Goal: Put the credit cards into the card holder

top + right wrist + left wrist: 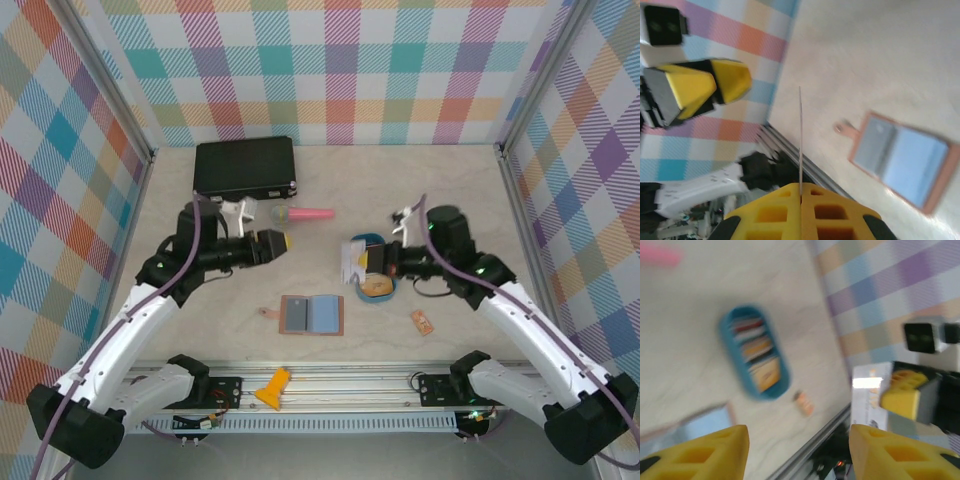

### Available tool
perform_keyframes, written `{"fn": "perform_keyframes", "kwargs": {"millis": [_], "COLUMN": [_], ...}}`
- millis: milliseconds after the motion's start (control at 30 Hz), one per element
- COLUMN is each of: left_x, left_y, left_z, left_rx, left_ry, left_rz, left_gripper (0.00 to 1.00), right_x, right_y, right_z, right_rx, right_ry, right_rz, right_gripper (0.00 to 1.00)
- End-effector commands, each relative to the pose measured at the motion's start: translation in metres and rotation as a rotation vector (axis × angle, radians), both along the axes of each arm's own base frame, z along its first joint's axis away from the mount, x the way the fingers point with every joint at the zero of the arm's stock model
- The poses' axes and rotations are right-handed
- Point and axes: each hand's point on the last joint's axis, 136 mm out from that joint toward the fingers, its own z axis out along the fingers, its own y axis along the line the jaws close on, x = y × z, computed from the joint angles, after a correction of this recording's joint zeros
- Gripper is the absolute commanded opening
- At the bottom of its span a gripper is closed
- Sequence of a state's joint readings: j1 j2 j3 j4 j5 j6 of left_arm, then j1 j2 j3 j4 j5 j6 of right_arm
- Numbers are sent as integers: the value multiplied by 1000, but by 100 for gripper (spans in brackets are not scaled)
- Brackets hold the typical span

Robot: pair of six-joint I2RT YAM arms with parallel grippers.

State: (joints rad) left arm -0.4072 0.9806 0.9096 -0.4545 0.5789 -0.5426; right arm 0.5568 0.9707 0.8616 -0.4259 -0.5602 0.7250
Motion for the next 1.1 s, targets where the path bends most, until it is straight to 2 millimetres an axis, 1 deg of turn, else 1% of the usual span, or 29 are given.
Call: {"fn": "perform_keyframes", "kwargs": {"millis": [0, 67, 133, 200, 267, 300, 367, 467, 567, 667, 767, 833, 933, 1067], "left_x": [-35, -39, -41, -43, -42, -41, -39, -32, -26, -24, -23, -23, -22, -24], "left_y": [26, 26, 31, 31, 33, 31, 26, 28, 33, 38, 38, 35, 31, 36], "left_z": [-80, -85, -96, -108, -121, -127, -133, -140, -150, -162, -172, -175, -173, -179], "left_rx": [173, 159, 170, 169, 177, 166, 142, 166, 216, 264, 278, 273, 259, 297], "left_ry": [233, 222, 231, 252, 273, 278, 282, 273, 268, 296, 322, 330, 328, 344], "left_rz": [28, 29, 48, 51, 68, 65, 53, 65, 84, 103, 98, 83, 55, 60], "left_gripper": [50, 51, 53, 53, 50, 47, 45, 45, 51, 51, 49, 48, 48, 48], "right_x": [-6, -12, -17, -19, -20, -19, -16, -10, -7, -6, -5, -4, 0, 1], "right_y": [-1, 10, 20, 33, 44, 47, 54, 61, 69, 75, 79, 80, 85, 93], "right_z": [-54, -71, -85, -99, -112, -118, -125, -130, -136, -144, -148, -152, -155, -157], "right_rx": [-126, -151, -184, -203, -219, -227, -228, -218, -211, -228, -228, -232, -230, -240], "right_ry": [137, 152, 156, 178, 191, 197, 196, 189, 197, 206, 210, 216, 215, 200], "right_rz": [-128, -139, -143, -136, -132, -134, -142, -154, -153, -150, -150, -160, -159, -136], "right_gripper": [0, 0, 0, 0, 0, 0, 0, 0, 0, 0, 0, 0, 0, 0]}}
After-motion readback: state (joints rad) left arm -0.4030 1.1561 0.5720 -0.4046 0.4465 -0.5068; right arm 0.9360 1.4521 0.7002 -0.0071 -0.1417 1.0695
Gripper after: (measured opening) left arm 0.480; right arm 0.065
